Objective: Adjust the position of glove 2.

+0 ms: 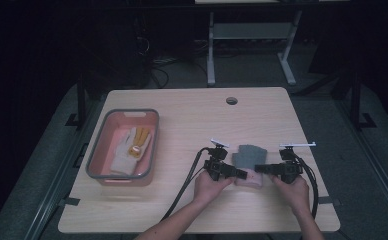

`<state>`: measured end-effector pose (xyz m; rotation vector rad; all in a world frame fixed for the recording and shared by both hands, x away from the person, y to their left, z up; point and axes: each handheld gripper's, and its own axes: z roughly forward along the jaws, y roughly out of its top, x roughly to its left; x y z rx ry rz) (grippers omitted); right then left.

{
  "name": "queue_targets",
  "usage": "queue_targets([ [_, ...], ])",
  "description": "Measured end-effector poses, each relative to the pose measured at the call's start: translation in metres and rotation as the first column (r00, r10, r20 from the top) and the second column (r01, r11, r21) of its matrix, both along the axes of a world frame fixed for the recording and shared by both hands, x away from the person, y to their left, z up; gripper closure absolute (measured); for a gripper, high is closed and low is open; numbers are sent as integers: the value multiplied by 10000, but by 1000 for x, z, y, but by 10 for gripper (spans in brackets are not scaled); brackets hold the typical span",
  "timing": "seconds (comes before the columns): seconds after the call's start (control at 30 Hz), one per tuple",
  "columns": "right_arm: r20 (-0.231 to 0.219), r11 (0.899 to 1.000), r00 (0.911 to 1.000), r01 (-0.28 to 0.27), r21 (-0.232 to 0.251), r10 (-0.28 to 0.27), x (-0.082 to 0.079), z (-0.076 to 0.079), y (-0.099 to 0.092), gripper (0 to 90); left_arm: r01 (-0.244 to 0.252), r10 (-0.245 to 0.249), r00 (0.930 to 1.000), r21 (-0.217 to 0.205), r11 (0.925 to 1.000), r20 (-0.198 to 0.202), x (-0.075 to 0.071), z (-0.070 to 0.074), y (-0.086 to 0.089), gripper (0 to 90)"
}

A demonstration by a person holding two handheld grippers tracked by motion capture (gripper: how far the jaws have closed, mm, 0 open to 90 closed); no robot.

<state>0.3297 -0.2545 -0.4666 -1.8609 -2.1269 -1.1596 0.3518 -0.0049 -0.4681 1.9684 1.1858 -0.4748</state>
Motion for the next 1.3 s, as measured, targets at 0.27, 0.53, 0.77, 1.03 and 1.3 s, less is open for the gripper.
queue_targets([
  [0.27,-71,9968,10000,14,800,-8,1,-6,-4,637,-54,47,9996,-271,9996,-269,3,-3,0,474],
  [0.53,27,9943,10000,31,1067,-34,1,-7,-2,745,6,-27,9993,-554,9985,-374,8,-7,3,619],
  [0.77,-38,9929,10000,92,1186,-88,1,-5,-2,769,213,-223,9996,-652,9976,-147,9,-4,4,654],
  [1.03,43,9929,9999,104,1183,-110,-1,0,-1,772,283,-284,9996,-618,9977,0,8,0,6,661],
  [1.3,133,9912,9999,57,1325,-76,-2,5,2,774,373,-356,9989,-552,9978,317,7,5,10,663],
])
